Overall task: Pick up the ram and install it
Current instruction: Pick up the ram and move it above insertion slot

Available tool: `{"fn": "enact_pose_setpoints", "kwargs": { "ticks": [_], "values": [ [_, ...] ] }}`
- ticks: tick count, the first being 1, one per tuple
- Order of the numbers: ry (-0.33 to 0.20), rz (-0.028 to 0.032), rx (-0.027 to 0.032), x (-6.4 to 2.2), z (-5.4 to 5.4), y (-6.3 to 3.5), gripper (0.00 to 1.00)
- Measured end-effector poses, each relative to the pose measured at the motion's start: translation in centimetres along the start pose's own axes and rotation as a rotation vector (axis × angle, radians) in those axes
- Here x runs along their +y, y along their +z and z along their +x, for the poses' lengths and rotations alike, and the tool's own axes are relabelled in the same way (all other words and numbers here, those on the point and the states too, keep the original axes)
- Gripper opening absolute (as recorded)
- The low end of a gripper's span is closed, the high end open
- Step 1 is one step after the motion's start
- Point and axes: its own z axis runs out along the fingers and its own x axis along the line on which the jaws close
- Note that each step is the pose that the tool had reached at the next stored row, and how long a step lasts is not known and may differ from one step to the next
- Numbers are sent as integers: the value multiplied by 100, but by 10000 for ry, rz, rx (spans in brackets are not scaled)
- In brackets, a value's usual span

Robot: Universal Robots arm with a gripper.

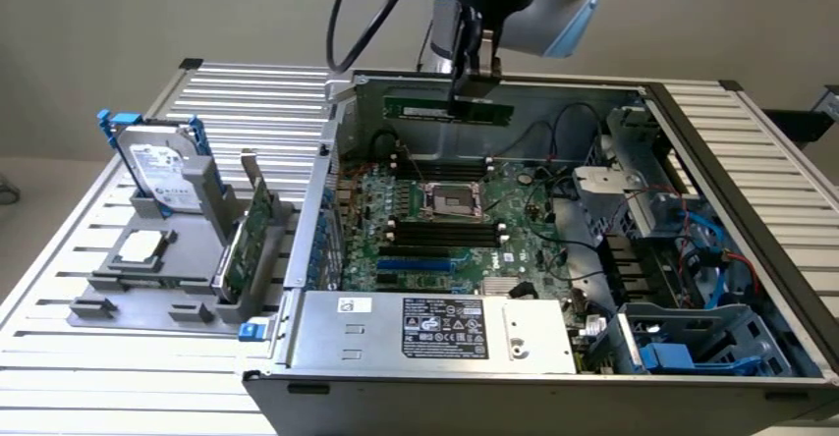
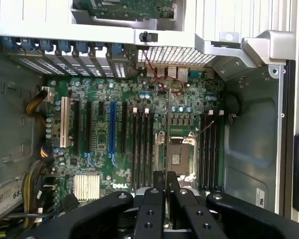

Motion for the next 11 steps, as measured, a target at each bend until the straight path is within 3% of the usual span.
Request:
{"fn": "enact_pose_setpoints", "kwargs": {
  "ticks": [6,11],
  "values": [
    [14,75,54,-20,-115,41,14],
    [15,197,87,-49,-200,59,14]
  ]
}}
